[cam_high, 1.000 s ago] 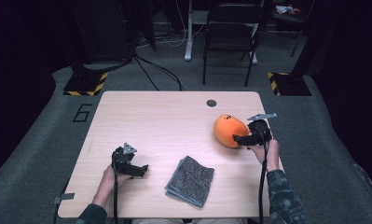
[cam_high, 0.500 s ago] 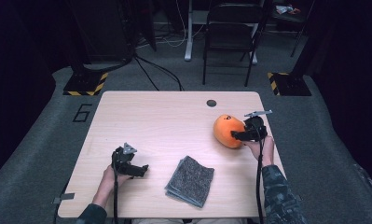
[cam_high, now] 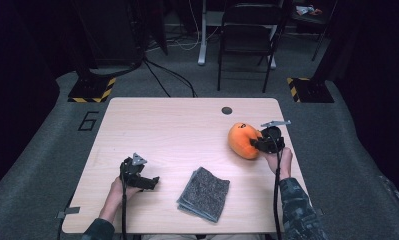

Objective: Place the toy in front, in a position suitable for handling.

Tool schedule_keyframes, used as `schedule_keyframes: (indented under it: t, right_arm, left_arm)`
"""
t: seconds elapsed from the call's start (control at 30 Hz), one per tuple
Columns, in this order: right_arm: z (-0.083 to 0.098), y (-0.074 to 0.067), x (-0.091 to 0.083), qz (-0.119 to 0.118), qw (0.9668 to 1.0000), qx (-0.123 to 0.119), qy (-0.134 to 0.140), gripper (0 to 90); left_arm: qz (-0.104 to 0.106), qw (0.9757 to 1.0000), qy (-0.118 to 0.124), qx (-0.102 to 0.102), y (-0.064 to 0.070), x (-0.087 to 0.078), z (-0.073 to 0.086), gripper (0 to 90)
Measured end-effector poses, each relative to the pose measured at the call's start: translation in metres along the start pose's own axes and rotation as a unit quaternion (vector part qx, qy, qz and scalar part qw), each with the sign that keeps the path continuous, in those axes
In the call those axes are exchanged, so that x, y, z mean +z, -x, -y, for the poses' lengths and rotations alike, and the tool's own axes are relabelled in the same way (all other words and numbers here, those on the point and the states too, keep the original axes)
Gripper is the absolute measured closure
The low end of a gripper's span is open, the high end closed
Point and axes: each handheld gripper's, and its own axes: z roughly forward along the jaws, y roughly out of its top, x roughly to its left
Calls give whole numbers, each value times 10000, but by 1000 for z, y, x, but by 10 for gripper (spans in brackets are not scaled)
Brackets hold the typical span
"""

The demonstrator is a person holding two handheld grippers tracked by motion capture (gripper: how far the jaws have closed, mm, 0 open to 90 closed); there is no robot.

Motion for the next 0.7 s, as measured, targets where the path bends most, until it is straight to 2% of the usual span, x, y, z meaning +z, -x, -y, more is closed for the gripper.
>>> schedule_keyframes:
  t: [0.13, 0.23, 0.27, 0.3, 0.43, 0.53, 0.57, 0.6, 0.63, 0.67, 0.7]
  right_arm:
    - [-3, -6, -3, 75, 9999, 65, 74, 752]
    - [-7, -14, -5, 148, 9996, 205, 154, 753]
    - [-7, -14, -5, 148, 9996, 205, 154, 753]
    - [-8, -18, -7, 162, 9991, 332, 192, 753]
    - [-10, -25, -10, 129, 9989, 390, 217, 756]
    - [-11, -30, -10, 98, 9993, 294, 212, 754]
    - [-11, -33, -7, 112, 9997, 145, 137, 736]
    - [-11, -33, -7, 112, 9997, 145, 137, 736]
    - [-11, -36, -6, 119, 9999, 82, 28, 675]
    - [-11, -36, -6, 119, 9999, 82, 28, 675]
    - [-12, -34, -6, 61, 9999, -89, 18, 595]
  left_arm:
    - [7, 10000, -21, 1, 0, 0, 0, 0]
    - [35, 10000, -61, 10, 1, -1, -1, 0]
    - [35, 10000, -61, 10, 1, -1, -1, 0]
    - [48, 10000, -43, -20, 1, 0, -1, 0]
    - [47, 10000, -43, -14, 1, -1, -1, 0]
    - [35, 10000, -9, -28, 2, 0, 0, 0]
    - [35, 10000, -36, 25, 1, -1, 0, 0]
    - [39, 10000, -48, 39, 1, -1, 0, 0]
    - [46, 10000, -42, 28, 1, -1, 0, 0]
    - [46, 10000, -42, 28, 1, -1, 0, 0]
    - [41, 10000, -41, 31, 1, -1, 0, 0]
